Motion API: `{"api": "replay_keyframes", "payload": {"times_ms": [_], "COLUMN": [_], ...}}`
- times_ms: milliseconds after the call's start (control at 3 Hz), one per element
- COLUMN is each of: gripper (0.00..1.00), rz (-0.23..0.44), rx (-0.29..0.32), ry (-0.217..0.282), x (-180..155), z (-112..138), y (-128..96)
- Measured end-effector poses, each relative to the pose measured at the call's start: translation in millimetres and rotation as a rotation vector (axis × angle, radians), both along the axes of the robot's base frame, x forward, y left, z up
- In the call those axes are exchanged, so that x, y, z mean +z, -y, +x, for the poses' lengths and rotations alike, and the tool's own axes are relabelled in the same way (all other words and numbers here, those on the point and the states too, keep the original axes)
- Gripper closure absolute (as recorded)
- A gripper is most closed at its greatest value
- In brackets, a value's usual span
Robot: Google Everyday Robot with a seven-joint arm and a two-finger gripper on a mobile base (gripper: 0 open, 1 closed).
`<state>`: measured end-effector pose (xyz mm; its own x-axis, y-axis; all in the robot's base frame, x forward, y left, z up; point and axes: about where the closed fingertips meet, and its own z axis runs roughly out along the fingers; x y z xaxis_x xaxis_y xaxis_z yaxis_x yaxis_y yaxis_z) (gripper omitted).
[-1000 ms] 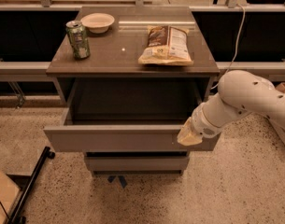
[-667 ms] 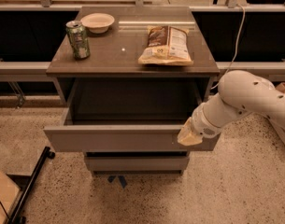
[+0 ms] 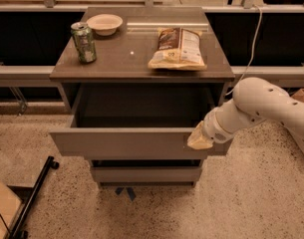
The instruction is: Close top drawer
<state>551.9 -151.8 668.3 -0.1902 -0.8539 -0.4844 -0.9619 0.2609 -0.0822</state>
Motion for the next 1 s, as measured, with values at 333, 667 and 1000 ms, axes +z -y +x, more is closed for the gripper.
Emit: {"api": "replay_keyframes", "payload": {"times_ms": [333, 667, 1000], "gripper": [1.0, 1.0, 1.0], "rz": [0.0, 0.029, 0.029], "rx": [0.0, 0.01, 0.01], "ry": [0.0, 0.058, 0.058], "x": [0.0, -8.1, -8.1], "z": [0.2, 40.3, 37.4], "y": [0.0, -3.4, -2.6]}}
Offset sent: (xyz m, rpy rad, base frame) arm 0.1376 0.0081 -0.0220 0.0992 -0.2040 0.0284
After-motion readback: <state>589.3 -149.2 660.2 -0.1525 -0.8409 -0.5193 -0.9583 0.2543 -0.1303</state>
